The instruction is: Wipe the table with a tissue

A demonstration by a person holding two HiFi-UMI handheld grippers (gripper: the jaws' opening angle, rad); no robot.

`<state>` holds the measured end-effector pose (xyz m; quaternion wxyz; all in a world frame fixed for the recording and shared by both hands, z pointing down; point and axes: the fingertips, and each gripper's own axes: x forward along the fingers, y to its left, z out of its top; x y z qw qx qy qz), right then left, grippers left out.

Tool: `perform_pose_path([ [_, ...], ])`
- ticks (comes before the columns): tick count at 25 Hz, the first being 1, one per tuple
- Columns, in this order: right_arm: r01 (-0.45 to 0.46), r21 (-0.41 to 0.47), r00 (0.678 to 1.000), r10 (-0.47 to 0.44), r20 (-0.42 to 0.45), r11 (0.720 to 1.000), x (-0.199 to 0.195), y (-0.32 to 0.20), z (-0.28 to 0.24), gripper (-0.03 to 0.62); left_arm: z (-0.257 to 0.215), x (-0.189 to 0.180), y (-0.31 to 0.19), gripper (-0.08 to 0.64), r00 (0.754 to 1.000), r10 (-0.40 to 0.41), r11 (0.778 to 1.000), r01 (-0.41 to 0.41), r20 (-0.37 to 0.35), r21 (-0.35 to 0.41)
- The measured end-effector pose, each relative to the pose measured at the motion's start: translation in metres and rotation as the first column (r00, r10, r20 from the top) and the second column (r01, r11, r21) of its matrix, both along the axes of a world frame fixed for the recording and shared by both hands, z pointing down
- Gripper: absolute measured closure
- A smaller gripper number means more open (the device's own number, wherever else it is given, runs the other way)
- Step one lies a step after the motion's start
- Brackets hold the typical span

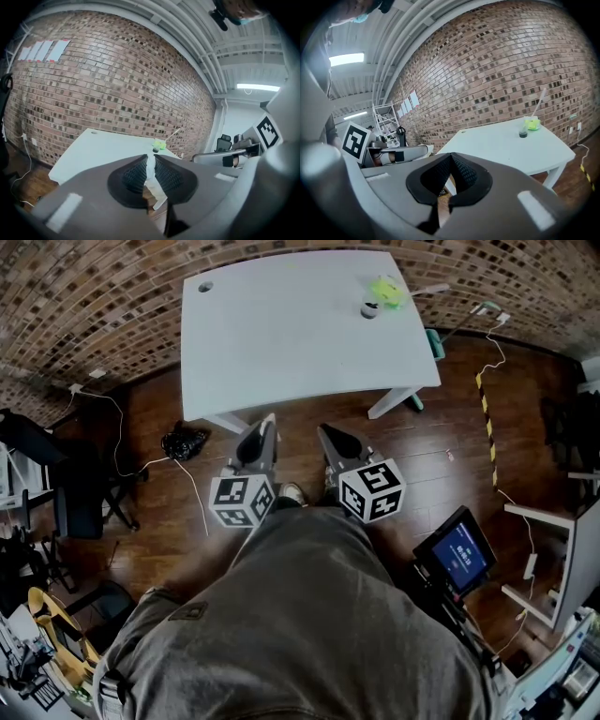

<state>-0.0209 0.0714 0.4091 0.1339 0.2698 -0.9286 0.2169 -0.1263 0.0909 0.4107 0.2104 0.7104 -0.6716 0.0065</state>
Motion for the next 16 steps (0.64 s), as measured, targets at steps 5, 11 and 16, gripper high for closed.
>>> perform_pose_path([
  [5,0.0,-0.005,1.0,0.0,0.001,1.0,0.0,-0.002,0.001,0.583,0.0,0.002,-0.005,0.522,1.0,0.005,1.0,-0.005,-0.002,-0.003],
  [11,-0.002,-0.009,1.0,0.002,0.004,1.0,0.003,-0.006,0.002,0.583,0.001,0.006,-0.01,0.522,1.0,0.007,1.0,-0.007,-0.007,-0.005],
  [16,-0.003,-0.011,1.0,0.003,0.0,1.0,0.0,-0.006,0.005,0.583,0.005,0.003,-0.011,0.522,1.0,0.01,1.0,-0.01,-0.01,-0.009],
])
